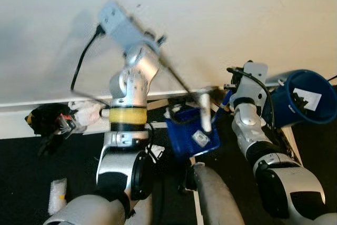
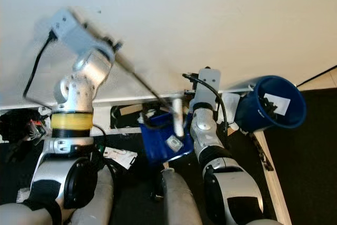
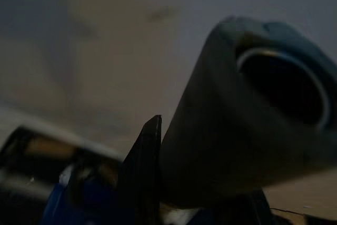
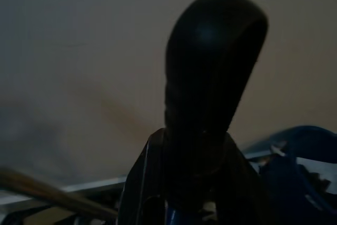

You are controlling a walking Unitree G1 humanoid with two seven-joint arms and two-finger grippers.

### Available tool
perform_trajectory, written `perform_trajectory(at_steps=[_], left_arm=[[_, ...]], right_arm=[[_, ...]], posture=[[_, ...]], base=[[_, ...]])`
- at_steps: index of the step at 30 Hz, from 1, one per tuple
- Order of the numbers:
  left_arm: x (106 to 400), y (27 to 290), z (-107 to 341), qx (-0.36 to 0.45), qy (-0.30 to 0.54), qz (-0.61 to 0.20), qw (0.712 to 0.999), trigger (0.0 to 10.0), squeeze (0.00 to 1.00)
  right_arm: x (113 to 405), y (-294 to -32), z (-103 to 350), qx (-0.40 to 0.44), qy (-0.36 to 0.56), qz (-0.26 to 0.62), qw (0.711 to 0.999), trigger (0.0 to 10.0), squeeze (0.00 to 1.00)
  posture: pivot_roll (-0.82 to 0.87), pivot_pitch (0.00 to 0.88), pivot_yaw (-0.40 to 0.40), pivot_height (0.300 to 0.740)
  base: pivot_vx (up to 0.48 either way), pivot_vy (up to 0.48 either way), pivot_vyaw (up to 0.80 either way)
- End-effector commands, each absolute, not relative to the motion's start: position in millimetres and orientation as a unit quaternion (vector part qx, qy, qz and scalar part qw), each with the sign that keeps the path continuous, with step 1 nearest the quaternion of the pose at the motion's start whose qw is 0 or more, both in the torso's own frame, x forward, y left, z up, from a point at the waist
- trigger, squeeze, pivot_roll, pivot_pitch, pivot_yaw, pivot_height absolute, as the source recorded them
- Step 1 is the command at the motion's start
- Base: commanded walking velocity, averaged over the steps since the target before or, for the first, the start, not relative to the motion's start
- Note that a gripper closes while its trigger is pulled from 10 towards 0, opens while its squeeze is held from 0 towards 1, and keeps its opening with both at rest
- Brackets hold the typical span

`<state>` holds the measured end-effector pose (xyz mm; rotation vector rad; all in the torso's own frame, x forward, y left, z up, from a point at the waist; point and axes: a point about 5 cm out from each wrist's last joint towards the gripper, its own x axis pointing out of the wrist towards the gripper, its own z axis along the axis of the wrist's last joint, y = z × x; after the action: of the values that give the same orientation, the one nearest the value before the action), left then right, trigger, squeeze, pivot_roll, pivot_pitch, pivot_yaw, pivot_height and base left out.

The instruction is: Sweep floor

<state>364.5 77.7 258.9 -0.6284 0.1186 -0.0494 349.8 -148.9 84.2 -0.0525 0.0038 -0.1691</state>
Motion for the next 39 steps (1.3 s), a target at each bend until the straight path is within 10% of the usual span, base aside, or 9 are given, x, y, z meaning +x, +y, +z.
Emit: perform_trajectory(at_steps=[1,3,7,13,23,33,39], left_arm=[[350,23,295,-0.288,0.011,-0.174,0.942,10.0,0.0],[350,23,295,-0.288,0.011,-0.174,0.942,10.0,0.0],[361,97,276,0.052,-0.05,-0.171,0.983,10.0,0.0],[358,162,273,0.165,-0.104,-0.128,0.972,10.0,0.0],[349,222,281,0.128,-0.085,-0.075,0.985,10.0,0.0],[332,286,196,0.359,0.073,0.005,0.93,10.0,0.0],[315,302,145,0.261,0.151,0.113,0.947,10.0,0.0]], right_arm=[[333,-152,51,-0.046,0.083,-0.081,0.992,10.0,0.0],[333,-152,51,-0.046,0.083,-0.081,0.992,10.0,0.0],[333,-155,50,-0.046,0.087,-0.086,0.991,10.0,0.0],[332,-158,50,-0.044,0.089,-0.088,0.991,10.0,0.0],[330,-160,47,-0.04,0.095,-0.083,0.991,10.0,0.0],[327,-156,43,-0.041,0.096,-0.069,0.992,10.0,0.0],[325,-157,40,-0.041,0.098,-0.066,0.992,10.0,0.0]], posture=[[0.11,0.255,-0.176,0.74],[0.11,0.255,-0.176,0.74],[0.11,0.253,-0.167,0.74],[0.1,0.254,-0.164,0.74],[0.11,0.257,-0.168,0.74],[0.11,0.263,-0.164,0.74],[0.1,0.263,-0.161,0.74]], base=[[0.0,0.0,0.0],[0.0,0.0,0.0],[0.0,0.0,0.0],[0.0,0.0,0.0],[0.0,0.0,0.0],[0.0,0.0,0.0],[0.0,0.0,0.0]])
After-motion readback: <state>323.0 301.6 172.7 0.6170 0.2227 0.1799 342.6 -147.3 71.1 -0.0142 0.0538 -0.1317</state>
